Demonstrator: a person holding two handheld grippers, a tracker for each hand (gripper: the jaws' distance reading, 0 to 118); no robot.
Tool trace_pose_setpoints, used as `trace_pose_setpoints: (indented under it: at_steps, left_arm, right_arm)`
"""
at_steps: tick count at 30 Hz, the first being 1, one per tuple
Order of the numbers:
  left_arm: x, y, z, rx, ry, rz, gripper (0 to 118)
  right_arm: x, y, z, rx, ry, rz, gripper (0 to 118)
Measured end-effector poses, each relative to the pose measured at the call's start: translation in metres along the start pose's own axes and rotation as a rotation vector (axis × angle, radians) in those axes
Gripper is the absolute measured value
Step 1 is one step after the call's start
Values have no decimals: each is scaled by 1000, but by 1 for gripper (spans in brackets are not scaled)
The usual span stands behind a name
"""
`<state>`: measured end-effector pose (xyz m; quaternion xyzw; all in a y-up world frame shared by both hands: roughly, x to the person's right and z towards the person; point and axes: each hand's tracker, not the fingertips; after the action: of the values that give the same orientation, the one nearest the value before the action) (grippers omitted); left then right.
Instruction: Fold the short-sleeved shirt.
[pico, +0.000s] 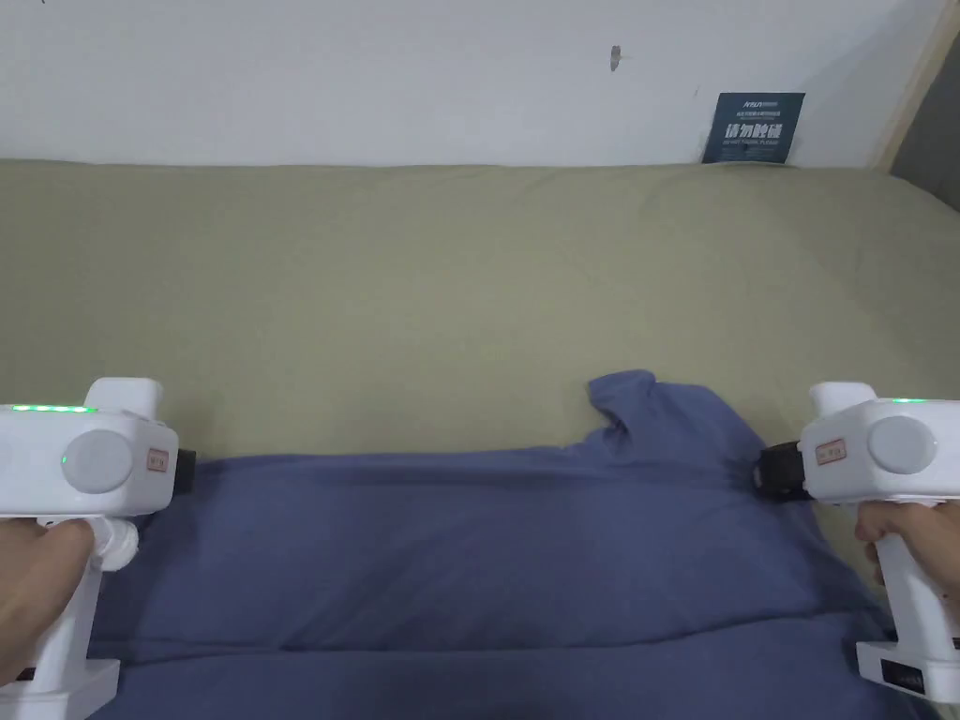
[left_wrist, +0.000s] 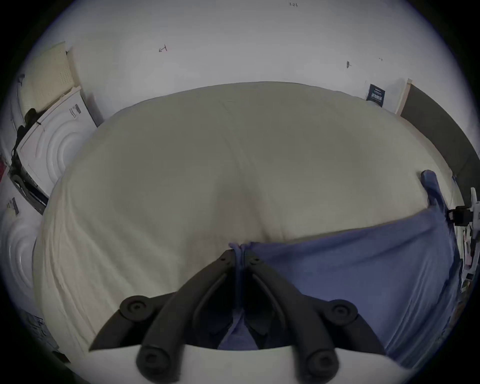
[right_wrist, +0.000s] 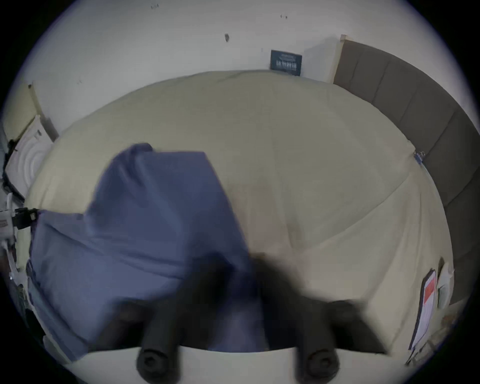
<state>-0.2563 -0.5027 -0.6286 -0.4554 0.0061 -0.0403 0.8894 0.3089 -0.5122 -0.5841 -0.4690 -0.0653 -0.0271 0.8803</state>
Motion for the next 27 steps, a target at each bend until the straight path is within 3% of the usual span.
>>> trace_pose_setpoints:
  at_steps: [1,2,5,10,16,20,27]
  left_arm:
    - [-2,0,5,6,-1,-2,7]
    - [-4,-1,12,18,-2,3,7]
    - [-14,-3,46,76,-26,47,7]
    - [-30,-26,114,146,-40,2,7]
    - [-49,-97,173,172,-74,-4,7]
    - [-54,-147,187,166,-71,-30,7]
    - [-62,-207,169,96,-92,-6,7]
  right_arm:
    - [3,1,6,19,48,20,1]
    - [1,5,17,59,34,55,1]
    - [5,-1,48,100,62,17,1]
    - [16,-39,124,220,125,-7,1]
    - [24,-110,189,248,165,26,1]
    - [26,-157,206,234,178,32,1]
    - [27,-210,182,127,185,20,1]
